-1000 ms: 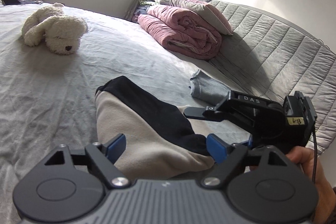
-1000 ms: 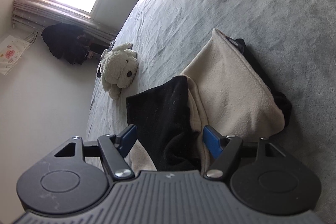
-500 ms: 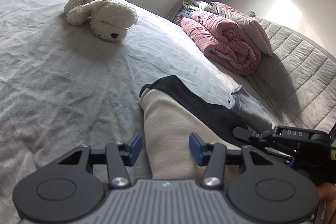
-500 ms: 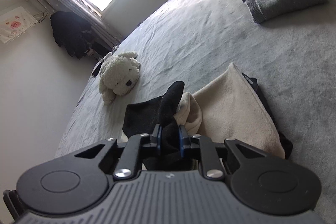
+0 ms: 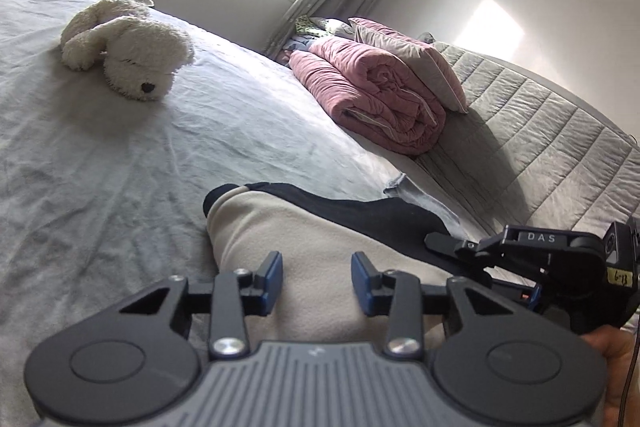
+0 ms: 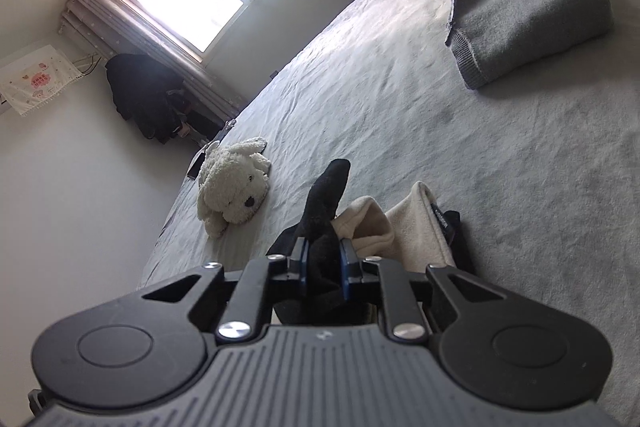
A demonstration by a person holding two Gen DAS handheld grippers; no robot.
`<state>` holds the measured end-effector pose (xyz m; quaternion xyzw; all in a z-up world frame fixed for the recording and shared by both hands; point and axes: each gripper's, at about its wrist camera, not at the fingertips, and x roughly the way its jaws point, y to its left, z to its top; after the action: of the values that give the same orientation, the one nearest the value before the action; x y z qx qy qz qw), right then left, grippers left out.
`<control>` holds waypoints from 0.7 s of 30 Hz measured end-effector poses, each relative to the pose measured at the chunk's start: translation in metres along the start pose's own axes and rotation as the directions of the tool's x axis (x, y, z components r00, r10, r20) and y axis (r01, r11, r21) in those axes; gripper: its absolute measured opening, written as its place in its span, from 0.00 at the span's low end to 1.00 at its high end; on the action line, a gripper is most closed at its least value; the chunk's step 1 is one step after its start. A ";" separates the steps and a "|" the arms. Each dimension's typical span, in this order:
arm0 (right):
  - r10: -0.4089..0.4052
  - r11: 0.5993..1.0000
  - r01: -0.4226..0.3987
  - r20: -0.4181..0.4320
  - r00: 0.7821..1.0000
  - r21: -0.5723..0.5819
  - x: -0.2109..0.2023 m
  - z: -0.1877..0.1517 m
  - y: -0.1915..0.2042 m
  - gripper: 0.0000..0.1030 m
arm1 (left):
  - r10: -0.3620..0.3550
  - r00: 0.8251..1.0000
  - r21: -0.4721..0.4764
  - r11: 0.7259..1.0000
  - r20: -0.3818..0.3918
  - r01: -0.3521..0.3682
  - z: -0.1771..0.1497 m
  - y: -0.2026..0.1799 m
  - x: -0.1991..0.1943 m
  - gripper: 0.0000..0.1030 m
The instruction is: Fold clothes
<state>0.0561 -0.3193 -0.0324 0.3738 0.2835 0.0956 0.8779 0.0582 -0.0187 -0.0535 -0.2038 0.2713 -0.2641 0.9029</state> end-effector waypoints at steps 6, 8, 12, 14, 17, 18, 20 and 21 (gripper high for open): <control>-0.021 1.000 0.021 -0.028 0.999 0.016 -0.002 0.003 -0.020 0.17 | -0.016 1.000 0.063 0.998 -0.026 0.018 -0.008 -0.012 0.007 0.37; -0.056 0.998 0.056 -0.039 0.998 0.006 0.001 0.001 -0.025 0.17 | -0.015 0.999 0.086 0.996 -0.045 0.019 -0.013 -0.016 0.010 0.37; -0.119 0.992 0.117 -0.060 0.991 -0.037 0.005 -0.004 -0.033 0.17 | 0.005 0.997 0.167 0.986 -0.071 0.007 -0.025 -0.025 0.016 0.37; -0.139 0.988 0.135 -0.058 0.989 -0.081 0.006 -0.009 -0.033 0.20 | 0.019 0.997 0.210 0.978 -0.076 -0.003 -0.031 -0.029 0.018 0.37; -0.156 0.975 0.149 -0.031 0.987 -0.165 0.003 -0.012 -0.026 0.36 | 0.027 0.998 0.225 0.974 -0.065 -0.011 -0.031 -0.030 0.017 0.39; -0.170 0.969 0.165 -0.013 0.985 -0.186 0.000 -0.012 -0.023 0.41 | 0.026 0.998 0.222 0.975 -0.062 -0.012 -0.030 -0.029 0.017 0.40; -0.184 0.957 0.185 0.025 0.983 -0.221 -0.007 -0.011 -0.017 0.47 | 0.022 0.999 0.209 0.978 -0.040 -0.013 -0.025 -0.030 0.012 0.40; -0.185 0.953 0.191 0.047 0.982 -0.236 -0.011 -0.010 -0.015 0.47 | 0.020 0.999 0.203 0.979 -0.027 -0.014 -0.023 -0.030 0.010 0.40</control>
<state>0.0409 -0.3280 -0.0440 0.2376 0.2935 0.0408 0.9251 0.0407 -0.0527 -0.0594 -0.1045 0.2579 -0.2854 0.9171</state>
